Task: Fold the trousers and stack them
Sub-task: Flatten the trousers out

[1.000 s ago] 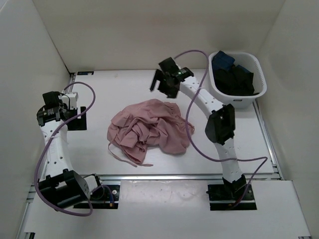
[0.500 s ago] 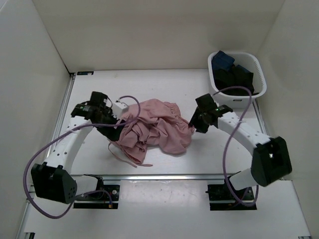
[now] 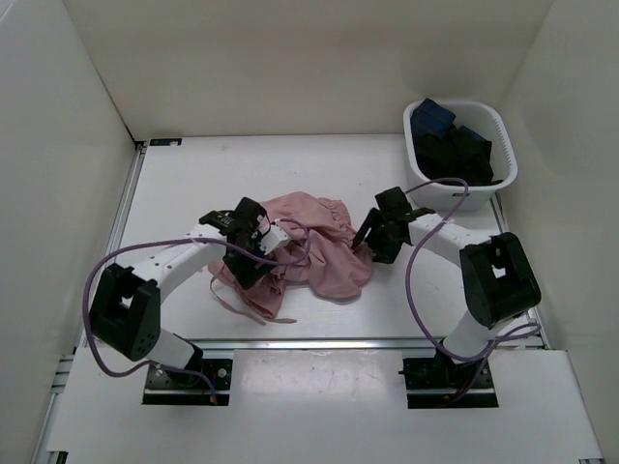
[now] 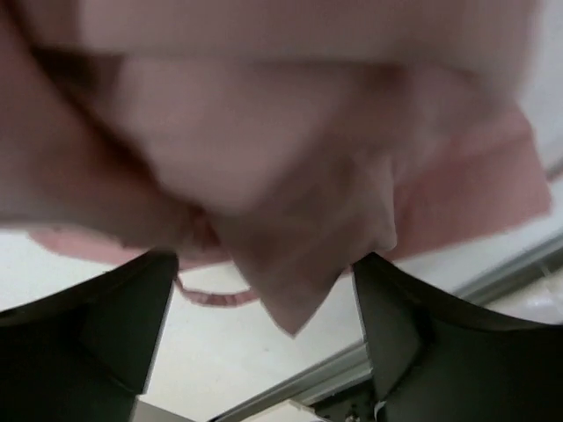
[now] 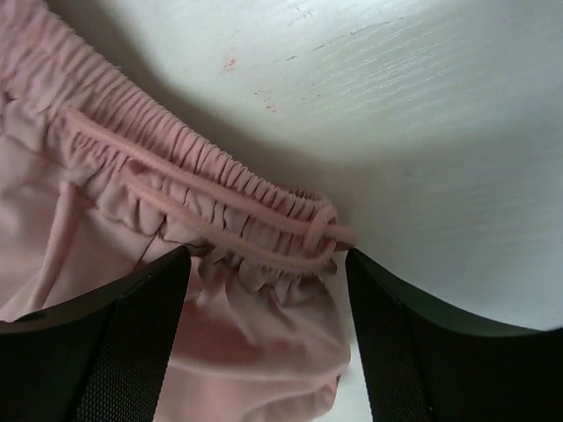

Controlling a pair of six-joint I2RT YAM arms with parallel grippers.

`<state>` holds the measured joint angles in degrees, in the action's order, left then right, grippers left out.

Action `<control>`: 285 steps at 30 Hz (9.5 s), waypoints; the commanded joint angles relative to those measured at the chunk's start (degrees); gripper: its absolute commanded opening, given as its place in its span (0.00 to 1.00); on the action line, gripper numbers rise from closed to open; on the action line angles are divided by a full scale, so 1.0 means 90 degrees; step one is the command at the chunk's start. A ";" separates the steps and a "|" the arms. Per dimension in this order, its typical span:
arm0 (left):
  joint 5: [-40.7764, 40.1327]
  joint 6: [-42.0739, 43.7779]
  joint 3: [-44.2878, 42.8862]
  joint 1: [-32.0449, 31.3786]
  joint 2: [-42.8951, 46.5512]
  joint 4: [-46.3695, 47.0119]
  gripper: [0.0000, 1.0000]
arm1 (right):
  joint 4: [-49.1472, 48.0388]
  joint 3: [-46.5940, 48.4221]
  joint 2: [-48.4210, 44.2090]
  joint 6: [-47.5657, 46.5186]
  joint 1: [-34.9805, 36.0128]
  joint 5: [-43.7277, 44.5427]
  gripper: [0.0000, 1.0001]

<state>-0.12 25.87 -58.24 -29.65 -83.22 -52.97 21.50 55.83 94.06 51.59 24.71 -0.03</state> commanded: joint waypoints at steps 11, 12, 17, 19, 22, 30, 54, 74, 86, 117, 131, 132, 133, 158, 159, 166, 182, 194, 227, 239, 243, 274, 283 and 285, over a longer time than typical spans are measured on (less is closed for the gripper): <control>-0.2172 -0.0160 0.0446 0.0392 0.0804 0.0672 0.14 | 0.0783 0.0534 -0.0007 0.0343 -0.0459 0.0079 0.00; -0.2242 -0.0053 0.0320 0.0645 0.1032 0.0535 0.14 | 0.1501 0.0670 -0.0273 0.0342 -0.0528 0.0710 0.00; -0.2349 0.0728 -0.0209 0.1857 0.2058 -0.0266 0.14 | 0.2786 0.1159 -0.2136 -0.0145 -0.1338 0.1517 0.00; -0.2418 0.0836 -0.0209 0.2024 0.2381 -0.0461 0.14 | 0.3206 0.1227 -0.2471 -0.0243 -0.1650 0.1517 0.00; -0.2506 0.1013 -0.0024 0.2492 0.2557 -0.0530 0.19 | 0.3703 0.1393 -0.2824 -0.0439 -0.1895 0.1429 0.00; -0.2584 0.1725 0.0242 0.3713 0.2635 -0.0188 0.29 | 0.3627 0.0828 -0.3234 -0.0293 -0.1896 0.1029 0.00; -0.1864 0.0456 -0.4076 0.4622 -0.0911 -0.0596 0.99 | 0.3510 -0.0374 -0.3742 -0.0557 -0.2482 0.1088 0.00; -0.0436 0.1071 0.0620 0.0053 0.0595 -0.0375 1.00 | 0.3129 -0.0803 -0.3322 -0.0557 -0.2482 0.1097 0.00; -0.2496 0.0759 0.0769 0.0403 -0.0927 0.1910 1.00 | 0.2662 -0.1281 -0.3322 -0.0021 -0.2482 0.0767 0.00; -0.2593 0.0886 0.1549 0.0384 0.0087 0.1021 0.67 | 0.2319 -0.1126 -0.3264 0.0234 -0.2423 0.0648 0.00; -0.1962 0.0534 0.1179 0.0384 0.0027 0.0722 0.66 | 0.2319 -0.1184 -0.3205 0.0176 -0.2423 0.0648 0.00; -0.1853 0.0534 0.0946 0.0384 0.0144 0.0623 0.68 | 0.2319 -0.1184 -0.3205 0.0176 -0.2423 0.0648 0.00; -0.1755 0.0534 0.0837 0.0384 0.0145 0.0535 0.68 | 0.2319 -0.1184 -0.3205 0.0176 -0.2423 0.0648 0.00; -0.1921 0.0573 0.1128 0.0628 0.0174 0.0495 0.14 | 0.2436 -0.1008 -0.3147 0.0058 -0.2423 0.0707 0.00; -0.1920 0.0573 0.1129 0.0628 0.0174 0.0495 0.18 | 0.2436 -0.1008 -0.3147 0.0058 -0.2423 0.0707 0.00; -0.1988 0.0436 0.1119 0.0696 0.0398 0.0300 0.64 | 0.2436 -0.0950 -0.3147 0.0058 -0.2423 0.0707 0.00; -0.1764 0.0641 0.1178 0.1224 0.0400 0.0368 0.67 | 0.2494 -0.0950 -0.3147 0.0000 -0.2423 0.0707 0.00; -0.1724 0.0496 0.1276 0.1224 -0.0098 0.0720 0.51 | 0.2553 -0.0950 -0.3205 0.0000 -0.2482 0.0824 0.00; -0.1871 0.3873 -0.0055 0.7414 0.2027 0.0856 0.14 | 0.3733 0.0859 -0.3204 -0.1172 -0.4953 0.0052 0.00; -0.1792 0.4723 0.3081 0.8314 0.3104 0.1462 0.14 | 0.3802 -0.1760 -0.3811 -0.1824 -0.5537 0.0424 0.00; -0.2055 0.4782 0.3598 0.8314 0.3221 0.1462 0.14 | 0.3988 -0.1507 -0.3675 -0.2031 -0.5763 0.0648 0.00; -0.1471 0.1531 0.0455 0.6966 -0.0497 0.1284 0.65 | 0.2751 -0.1424 -0.2239 -0.0938 -0.4402 -0.0092 0.11; -0.0370 0.0895 -0.1658 0.6655 -0.0910 0.0703 0.62 | 0.2960 -0.0953 -0.2003 -0.1698 -0.5382 -0.0407 0.24; 0.0196 0.0895 -0.2373 0.6063 -0.0910 0.0321 0.73 | 0.3332 -0.0125 -0.2062 -0.1768 -0.5382 -0.0106 0.41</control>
<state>-8.27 35.97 -70.00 30.83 -95.83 -47.09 48.31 44.66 77.30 39.35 -23.57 -3.31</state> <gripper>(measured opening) 0.702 0.351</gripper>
